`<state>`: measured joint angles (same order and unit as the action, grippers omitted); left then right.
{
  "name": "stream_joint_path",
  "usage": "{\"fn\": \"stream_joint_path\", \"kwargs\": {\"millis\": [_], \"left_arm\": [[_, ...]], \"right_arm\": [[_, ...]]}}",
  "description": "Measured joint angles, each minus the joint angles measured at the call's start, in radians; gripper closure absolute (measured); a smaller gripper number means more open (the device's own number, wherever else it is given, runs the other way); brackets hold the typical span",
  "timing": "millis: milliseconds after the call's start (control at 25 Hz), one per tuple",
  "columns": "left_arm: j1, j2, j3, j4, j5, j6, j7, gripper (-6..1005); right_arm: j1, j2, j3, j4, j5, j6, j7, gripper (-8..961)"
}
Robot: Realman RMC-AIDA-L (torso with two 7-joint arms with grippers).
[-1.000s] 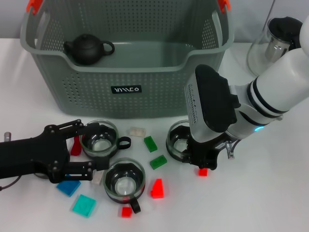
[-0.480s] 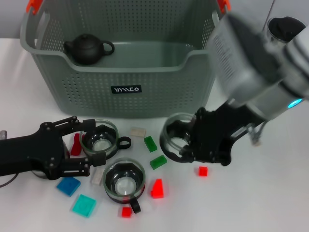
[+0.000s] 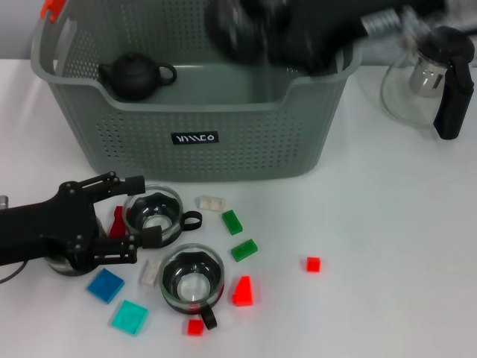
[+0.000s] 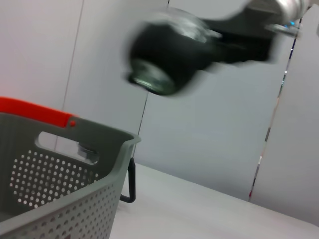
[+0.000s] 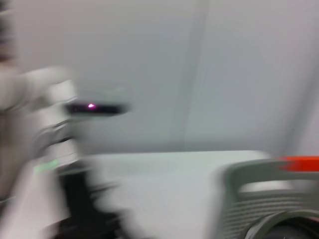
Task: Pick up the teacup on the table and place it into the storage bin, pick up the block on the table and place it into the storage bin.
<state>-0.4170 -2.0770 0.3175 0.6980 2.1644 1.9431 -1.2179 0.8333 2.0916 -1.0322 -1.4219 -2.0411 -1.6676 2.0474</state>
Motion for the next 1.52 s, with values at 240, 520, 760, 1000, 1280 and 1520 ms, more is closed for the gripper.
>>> {"fn": "stream_joint_path", "kwargs": {"millis": [240,520,760,1000,1280,1520], "left_arm": [[-0.002,-0.004,0.0,-0.002,-0.022,-0.004,0.0,80],[0.0,-0.006,0.0,-0.029,-0.028,-0.027,0.0,80],[0.007,-0.011,0.0,-0.033,-0.036,-0.037,0.0,80],[0.008,-0.011,0.0,-0.039,-0.042,-0.037,0.0,80],[0.006,-0.011,0.0,-0.043,-0.042,-0.04,0.001,80],[0.009,-0.011,0.0,-0.043,-0.042,-0.04,0.002,80]], "right_arm": [[0.13,0.005,-0.133,0.179,-0.247,0.362,0.214,899],[0.361,0.009,-0.196,0.603,-0.399,0.608,0.268,898],[0.433,0.014,-0.32,0.807,-0.437,0.803,0.313,898],[0.436,0.019,-0.388,0.857,-0.43,0.868,0.315,898],[0.436,0.02,-0.422,0.878,-0.404,0.885,0.316,898],[0.453,0.018,-0.43,0.93,-0.382,0.935,0.372,898]]}}
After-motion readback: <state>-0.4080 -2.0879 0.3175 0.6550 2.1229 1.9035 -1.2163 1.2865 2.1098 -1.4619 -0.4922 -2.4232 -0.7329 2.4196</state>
